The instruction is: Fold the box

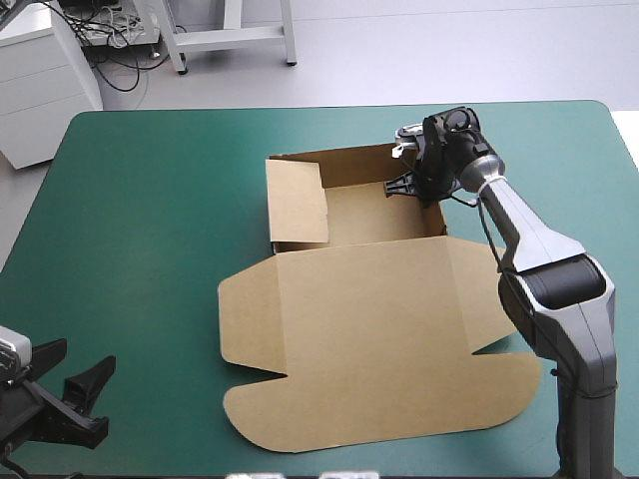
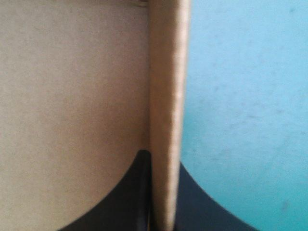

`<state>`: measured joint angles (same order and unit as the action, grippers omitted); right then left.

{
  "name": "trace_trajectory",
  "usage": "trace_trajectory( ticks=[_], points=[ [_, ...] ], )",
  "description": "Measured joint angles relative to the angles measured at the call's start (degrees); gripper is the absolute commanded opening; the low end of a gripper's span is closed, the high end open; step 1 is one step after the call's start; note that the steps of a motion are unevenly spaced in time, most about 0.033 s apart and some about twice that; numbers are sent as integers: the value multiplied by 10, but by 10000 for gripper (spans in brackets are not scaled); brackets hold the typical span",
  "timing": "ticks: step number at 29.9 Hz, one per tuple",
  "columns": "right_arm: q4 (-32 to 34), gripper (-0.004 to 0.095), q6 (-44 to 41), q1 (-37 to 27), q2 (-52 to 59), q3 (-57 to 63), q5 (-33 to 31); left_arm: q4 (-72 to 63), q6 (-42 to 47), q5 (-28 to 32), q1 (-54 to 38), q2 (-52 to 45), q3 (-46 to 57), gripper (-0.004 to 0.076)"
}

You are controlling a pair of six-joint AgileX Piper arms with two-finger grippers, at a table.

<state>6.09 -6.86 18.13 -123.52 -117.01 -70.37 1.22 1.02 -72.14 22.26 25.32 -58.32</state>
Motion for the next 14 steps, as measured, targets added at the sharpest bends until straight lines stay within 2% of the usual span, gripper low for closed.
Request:
trace_trajectory(
  ticks=[6, 14],
  points=[
    [92, -18, 14, -2, 23, 0, -2, 0, 0, 0, 0, 0, 0, 442],
    [120, -18, 34, -58, 28, -2, -3, 0, 0, 0, 0, 0, 0, 442]
  ],
)
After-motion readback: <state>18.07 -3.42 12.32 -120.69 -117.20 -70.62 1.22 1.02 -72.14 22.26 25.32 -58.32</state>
